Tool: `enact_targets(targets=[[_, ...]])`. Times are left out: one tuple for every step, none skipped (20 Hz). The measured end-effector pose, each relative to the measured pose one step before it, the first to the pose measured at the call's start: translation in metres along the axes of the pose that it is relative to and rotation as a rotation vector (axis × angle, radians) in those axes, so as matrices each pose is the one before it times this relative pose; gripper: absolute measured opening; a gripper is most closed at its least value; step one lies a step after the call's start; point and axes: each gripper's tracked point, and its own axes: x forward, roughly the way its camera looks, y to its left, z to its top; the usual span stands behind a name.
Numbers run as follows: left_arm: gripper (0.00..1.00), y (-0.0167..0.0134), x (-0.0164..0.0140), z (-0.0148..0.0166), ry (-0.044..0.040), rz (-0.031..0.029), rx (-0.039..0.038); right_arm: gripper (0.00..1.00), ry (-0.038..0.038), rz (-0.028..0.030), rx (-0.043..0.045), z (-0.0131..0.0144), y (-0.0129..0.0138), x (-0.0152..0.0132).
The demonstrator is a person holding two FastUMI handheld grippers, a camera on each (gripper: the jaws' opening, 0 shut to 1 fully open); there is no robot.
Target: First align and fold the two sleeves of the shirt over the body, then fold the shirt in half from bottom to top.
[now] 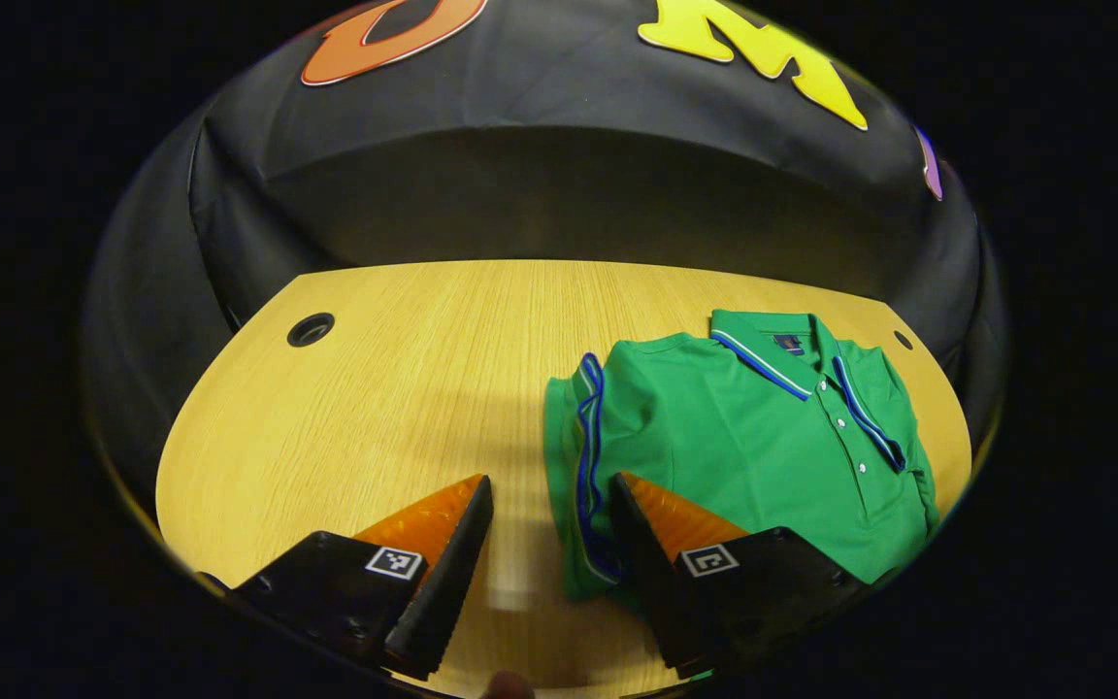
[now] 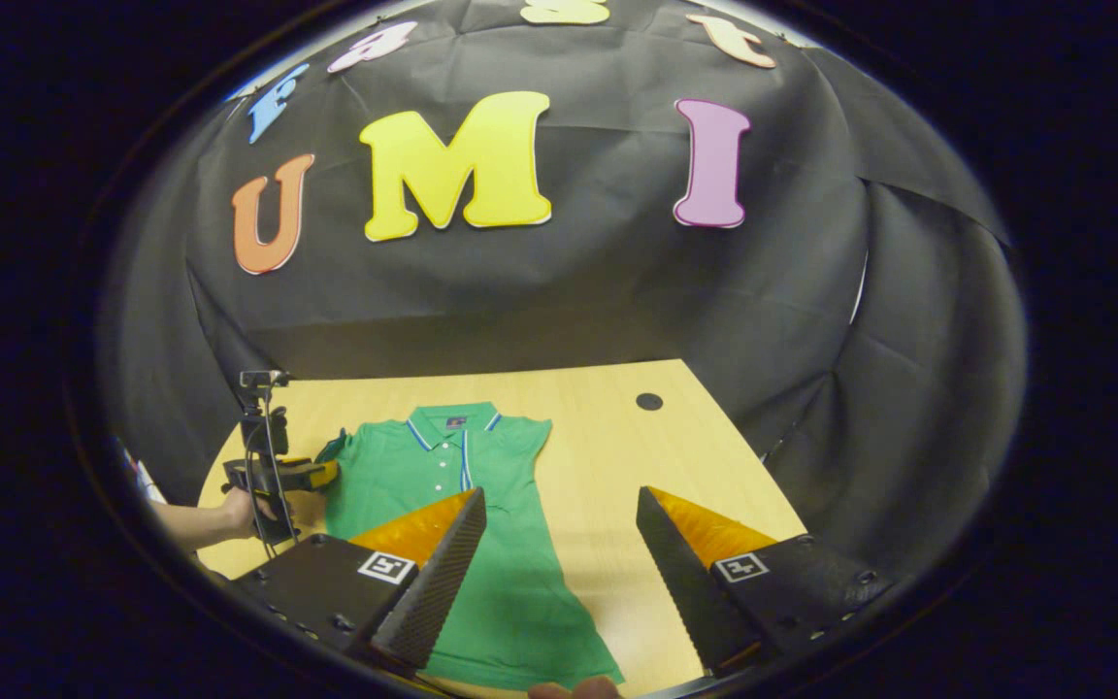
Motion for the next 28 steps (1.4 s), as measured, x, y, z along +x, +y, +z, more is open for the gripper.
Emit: enact_targets(targets=[[0.77, -0.00138, 0.00038, 0.00117, -0.00188, -0.01000, 0.00199, 0.96, 0.00131, 0.00204, 0.00179, -0.00072, 0.00153, 0.00094], [0.61, 0.00033, 0.00062, 0.00026, 0.00528, -0.00297, 0.00363, 0.96, -0.00108, 0.00512, -0.00070, 0.00108, 0.00279, 0.00045], [0.52, 0.00158, 0.00019, -0.00207, 0.00885, 0.00183, 0.00789, 0.96, -0.00005, 0.00643, -0.00325, 0.00098, 0.00305, 0.00217], [0.46, 0.00364, 0.00084, 0.00074, 0.00382, 0.01239, 0.00654, 0.96, 0.00307, 0.00391, -0.00461, 0.00057, 0.00132, 0.00084], [0.31, 0.00144, 0.00013, -0.00013, 0.00474, 0.00259, 0.00271, 0.96, 0.00115, 0.00209, 0.00060, 0.00067, 0.00006, 0.00226], [0.18, -0.00243, -0.00087, 0.00046, -0.00052, -0.01557, -0.00569, 0.96, -0.00001, 0.00389, 0.00570, 0.00175, 0.00058, 0.00197], [0.17, -0.00224, -0.00118, 0.00118, -0.00424, -0.01453, -0.00554, 0.96, 0.00140, 0.00305, 0.00360, 0.00020, 0.00058, 0.00048], [0.13, 0.00083, -0.00103, 0.00351, -0.01312, -0.00452, -0.00452, 0.96, 0.00293, -0.00187, -0.00524, -0.00093, -0.00122, 0.00227], [0.10, 0.00080, -0.00137, 0.00429, -0.01807, -0.00614, -0.01081, 0.96, 0.00284, -0.00970, -0.00835, -0.00099, -0.00338, 0.00272], [0.06, -0.00161, -0.00166, 0.00236, -0.00726, -0.00932, -0.01813, 0.96, 0.00043, -0.00965, -0.00158, 0.00037, -0.00392, 0.00161], [0.10, -0.00061, -0.00161, 0.00288, -0.00458, -0.00479, -0.02274, 0.96, -0.00117, -0.00554, 0.00710, 0.00115, -0.00174, -0.00016], [0.05, 0.00006, -0.00174, 0.00424, -0.00674, 0.00089, -0.02140, 0.96, -0.00216, -0.00150, 0.00920, 0.00174, -0.00138, 0.00086], [0.04, -0.00108, -0.00176, 0.00236, -0.00216, -0.00264, -0.01776, 0.96, -0.00069, 0.00028, 0.00770, -0.00058, -0.00126, 0.00123], [0.03, -0.00169, -0.00124, 0.00191, 0.00168, -0.00294, -0.01079, 0.96, 0.00208, 0.00127, 0.00541, -0.00007, -0.00101, 0.00109], [0.03, -0.00295, -0.00197, 0.00254, 0.00233, -0.00168, -0.00742, 0.96, 0.00292, 0.00193, 0.00437, -0.00156, -0.00078, 0.00064], [0.03, -0.00231, -0.00302, 0.00426, -0.00393, -0.00106, -0.00477, 0.96, 0.00136, 0.00280, 0.00398, -0.00063, -0.00091, 0.00014], [0.03, -0.00328, -0.00356, 0.00502, -0.00852, -0.00076, -0.00288, 0.96, 0.00132, 0.00266, 0.00031, -0.00092, 0.00058, -0.00025], [0.03, -0.00462, -0.00420, 0.00476, -0.01185, -0.00177, -0.00341, 0.96, -0.00194, 0.00030, -0.00297, -0.00023, -0.00102, -0.00054], [0.03, -0.00550, -0.00367, 0.00524, -0.01144, -0.00218, -0.00456, 0.96, -0.00238, 0.00551, -0.00023, 0.00016, 0.00154, -0.00140], [0.03, -0.00567, -0.00426, 0.00448, -0.00666, -0.00021, 0.00009, 0.96, -0.00226, 0.00605, 0.00212, 0.00055, 0.00125, -0.00192], [0.03, -0.00617, -0.00391, 0.00264, -0.00179, -0.00014, 0.00174, 0.96, -0.00334, 0.00650, 0.00355, -0.00006, 0.00069, 0.00015], [0.03, -0.00829, -0.00434, 0.00370, -0.00570, -0.00382, -0.00140, 0.96, -0.00262, 0.00619, 0.00475, 0.00020, 0.00086, -0.00047], [0.03, -0.01078, -0.00291, 0.00425, -0.00530, -0.00941, -0.00380, 0.96, -0.00371, 0.00726, 0.00712, 0.00011, 0.00150, -0.00249], [0.03, -0.00974, -0.00152, 0.00221, 0.00061, -0.00423, -0.00131, 0.96, -0.00307, 0.00773, 0.00812, 0.00072, 0.00081, -0.00159], [0.03, -0.00965, -0.00162, 0.00128, 0.00029, -0.00453, -0.00177, 0.96, -0.00415, 0.00469, 0.00597, -0.00069, -0.00007, -0.00027], [0.03, -0.00956, -0.00062, 0.00179, 0.00114, -0.00081, 0.00111, 0.96, -0.00614, 0.00164, 0.00486, 0.00119, -0.00090, -0.00052], [0.00, -0.00912, 0.00073, 0.00083, 0.00309, 0.00017, 0.00589, 0.96, -0.00794, -0.00080, 0.00486, 0.00136, -0.00238, -0.00277], [0.03, -0.01009, 0.00015, 0.00040, 0.00621, -0.00383, 0.00728, 0.96, -0.00838, -0.00424, 0.00412, 0.00141, -0.00350, -0.00240]])
